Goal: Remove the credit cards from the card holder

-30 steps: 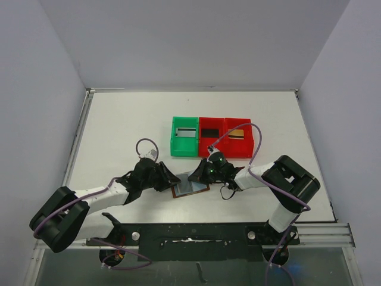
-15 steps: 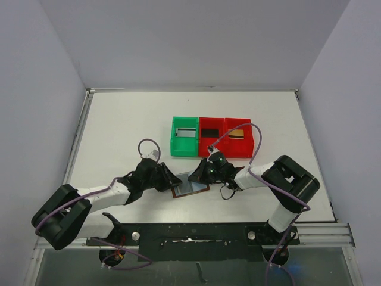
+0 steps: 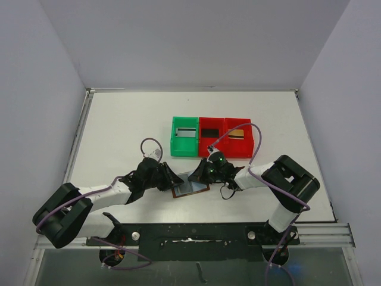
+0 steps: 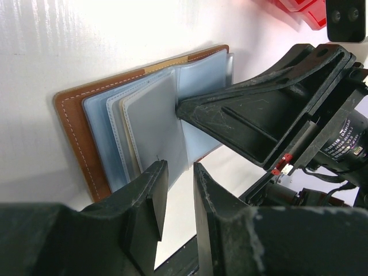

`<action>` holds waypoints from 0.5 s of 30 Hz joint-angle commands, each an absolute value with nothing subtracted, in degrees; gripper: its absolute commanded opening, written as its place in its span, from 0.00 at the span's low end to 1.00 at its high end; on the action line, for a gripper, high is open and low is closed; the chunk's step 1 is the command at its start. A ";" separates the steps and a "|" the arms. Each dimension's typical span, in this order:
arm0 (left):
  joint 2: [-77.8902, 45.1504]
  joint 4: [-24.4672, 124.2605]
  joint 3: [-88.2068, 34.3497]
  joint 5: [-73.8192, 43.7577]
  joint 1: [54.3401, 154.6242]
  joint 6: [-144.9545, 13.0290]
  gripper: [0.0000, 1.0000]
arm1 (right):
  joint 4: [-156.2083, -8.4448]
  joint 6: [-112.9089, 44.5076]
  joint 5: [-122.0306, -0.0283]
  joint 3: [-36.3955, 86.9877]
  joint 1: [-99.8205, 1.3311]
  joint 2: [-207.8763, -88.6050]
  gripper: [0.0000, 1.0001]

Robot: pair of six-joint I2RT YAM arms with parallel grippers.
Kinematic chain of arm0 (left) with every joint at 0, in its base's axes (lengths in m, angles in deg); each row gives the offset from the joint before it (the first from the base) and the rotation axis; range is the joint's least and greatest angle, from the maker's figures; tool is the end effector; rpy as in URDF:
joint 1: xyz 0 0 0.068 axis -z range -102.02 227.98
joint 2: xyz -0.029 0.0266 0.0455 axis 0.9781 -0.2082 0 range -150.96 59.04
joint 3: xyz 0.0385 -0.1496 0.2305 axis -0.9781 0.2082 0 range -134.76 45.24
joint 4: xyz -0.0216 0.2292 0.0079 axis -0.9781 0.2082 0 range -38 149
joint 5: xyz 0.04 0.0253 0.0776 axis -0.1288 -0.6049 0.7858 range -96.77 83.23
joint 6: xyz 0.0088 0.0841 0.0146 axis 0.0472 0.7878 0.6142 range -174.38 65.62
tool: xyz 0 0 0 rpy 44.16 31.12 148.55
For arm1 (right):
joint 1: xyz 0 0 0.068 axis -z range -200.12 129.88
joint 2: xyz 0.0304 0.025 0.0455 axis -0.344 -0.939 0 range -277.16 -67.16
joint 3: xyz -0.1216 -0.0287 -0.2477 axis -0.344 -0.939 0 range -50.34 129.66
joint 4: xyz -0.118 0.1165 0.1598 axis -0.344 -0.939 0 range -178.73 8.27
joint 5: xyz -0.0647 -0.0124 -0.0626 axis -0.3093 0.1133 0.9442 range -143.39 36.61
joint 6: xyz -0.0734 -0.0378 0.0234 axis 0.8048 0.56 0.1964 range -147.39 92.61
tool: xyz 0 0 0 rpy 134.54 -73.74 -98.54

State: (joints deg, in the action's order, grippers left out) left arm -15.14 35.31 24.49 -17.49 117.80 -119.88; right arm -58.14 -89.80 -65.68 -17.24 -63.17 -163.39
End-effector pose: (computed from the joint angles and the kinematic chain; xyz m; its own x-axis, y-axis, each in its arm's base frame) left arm 0.1752 -0.1643 0.1494 -0.8673 -0.4409 -0.2312 -0.1095 0.6219 -0.7754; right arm 0.2172 0.2249 0.1251 -0.9129 0.3322 -0.2370 0.0479 0.6639 0.7462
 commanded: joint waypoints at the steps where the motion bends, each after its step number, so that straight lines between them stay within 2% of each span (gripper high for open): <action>1: -14.35 32.77 21.98 -17.34 118.09 -118.88 0.23 | -64.76 -87.88 -63.41 -17.93 -63.14 -166.13 0.00; 8: -10.05 41.89 22.24 -12.10 118.00 -118.49 0.24 | -61.51 -89.40 -64.86 -19.30 -62.49 -166.06 0.00; 15: -10.34 36.79 24.42 -13.38 117.98 -119.42 0.24 | -52.30 -93.41 -69.07 -24.04 -59.61 -167.69 0.00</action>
